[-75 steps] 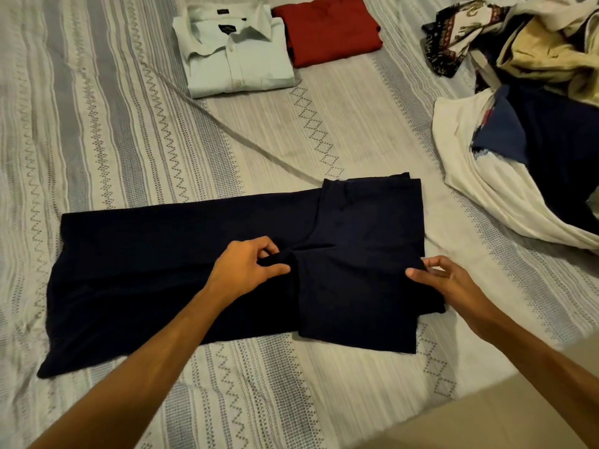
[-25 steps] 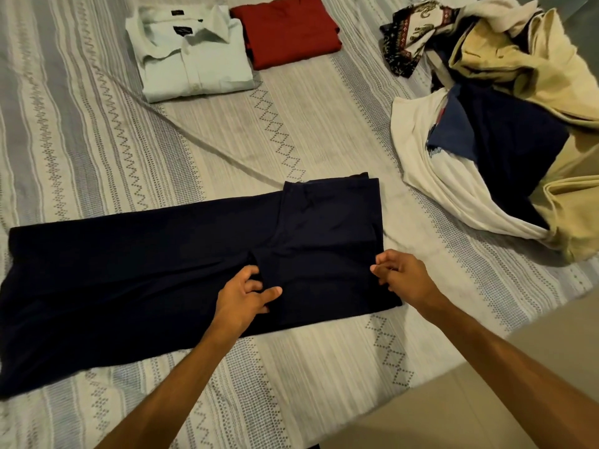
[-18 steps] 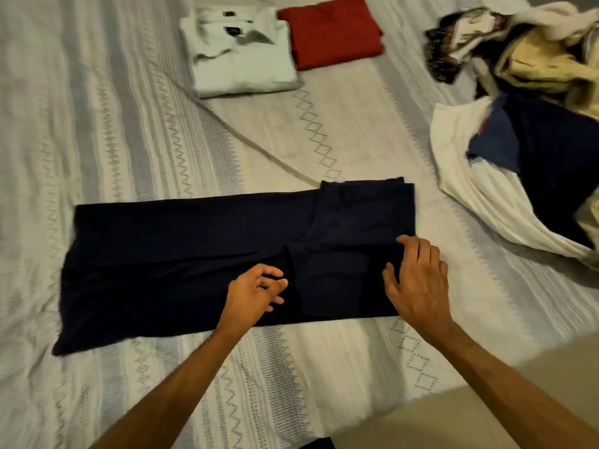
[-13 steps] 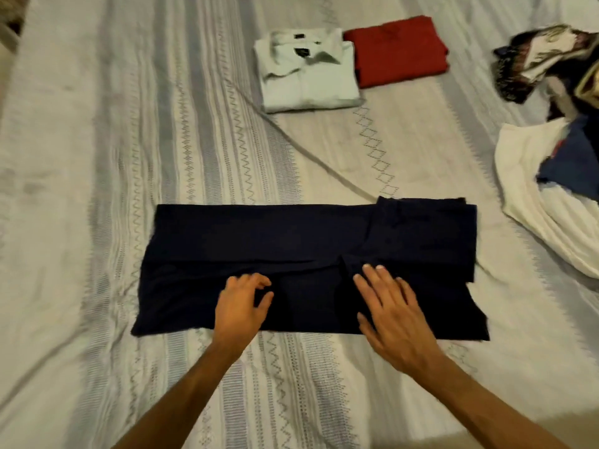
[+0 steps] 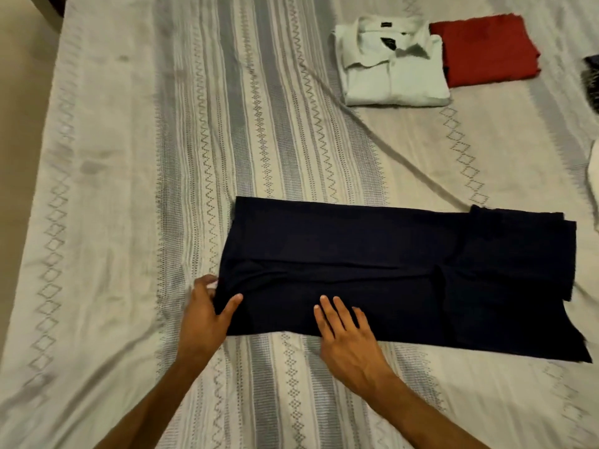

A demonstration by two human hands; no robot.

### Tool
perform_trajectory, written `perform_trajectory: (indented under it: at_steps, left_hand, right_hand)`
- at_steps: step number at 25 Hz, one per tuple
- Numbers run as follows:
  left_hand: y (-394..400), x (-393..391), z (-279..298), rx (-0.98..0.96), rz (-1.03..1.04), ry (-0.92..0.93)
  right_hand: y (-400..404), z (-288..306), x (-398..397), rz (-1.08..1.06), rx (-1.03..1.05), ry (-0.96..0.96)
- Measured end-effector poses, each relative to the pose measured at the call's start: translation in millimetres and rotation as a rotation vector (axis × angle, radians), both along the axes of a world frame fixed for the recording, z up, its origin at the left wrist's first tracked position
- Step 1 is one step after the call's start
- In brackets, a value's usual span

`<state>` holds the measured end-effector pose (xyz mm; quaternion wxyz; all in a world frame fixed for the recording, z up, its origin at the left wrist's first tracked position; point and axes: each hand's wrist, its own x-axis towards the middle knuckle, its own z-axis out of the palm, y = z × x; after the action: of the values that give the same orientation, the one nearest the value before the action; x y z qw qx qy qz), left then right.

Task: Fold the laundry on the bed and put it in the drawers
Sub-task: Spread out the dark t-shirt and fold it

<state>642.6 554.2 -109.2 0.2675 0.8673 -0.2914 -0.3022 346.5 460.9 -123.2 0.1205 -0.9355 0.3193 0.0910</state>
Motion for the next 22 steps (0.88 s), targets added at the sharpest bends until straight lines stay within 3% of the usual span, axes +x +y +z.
perform_trajectory:
  at_steps: [2,4,6,7,9,12,17,19,22]
  left_hand:
    - [-8.2,17.1,6.2,-0.025,-0.195,-0.226]
    - [-23.4,33.5,9.0,0.007,-0.548,-0.494]
    - [-40.4,44.5,11.5,0.081,-0.799,-0.543]
    - [-49.2,47.1,13.8,0.131,-0.824,-0.491]
    - [-65.0,50.9,17.0,0.161,-0.702,-0.302]
    - [-75.5,61.3,15.8,0.008,-0.495,-0.018]
    - [-70.1,82.7,12.8,-0.183,-0.423,0.093]
    - [-73.9,83.0,13.5,-0.193,-0.356,0.230]
    - [-76.2,75.7,4.4,-0.156,-0.199,0.179]
  right_hand:
    - [-9.2,11.6,27.1,-0.144,-0.018,-0.128]
    - [-32.0,17.1,48.2,-0.231,-0.078,-0.120]
    - [-54.8,19.6,68.5,-0.233,-0.085,-0.029]
    - [-63.9,22.7,77.0,-0.236,-0.047,0.000]
    - [-80.4,30.1,87.6,-0.278,0.103,0.024]
    - [-104.0,39.1,87.8,-0.343,0.439,-0.016]
    - [-121.0,62.4,84.8,-0.528,0.920,-0.215]
    - [-126.3,66.7,85.2,-0.680,0.972,-0.340]
    - [-127.2,52.5,86.7,-0.672,0.726,-0.241]
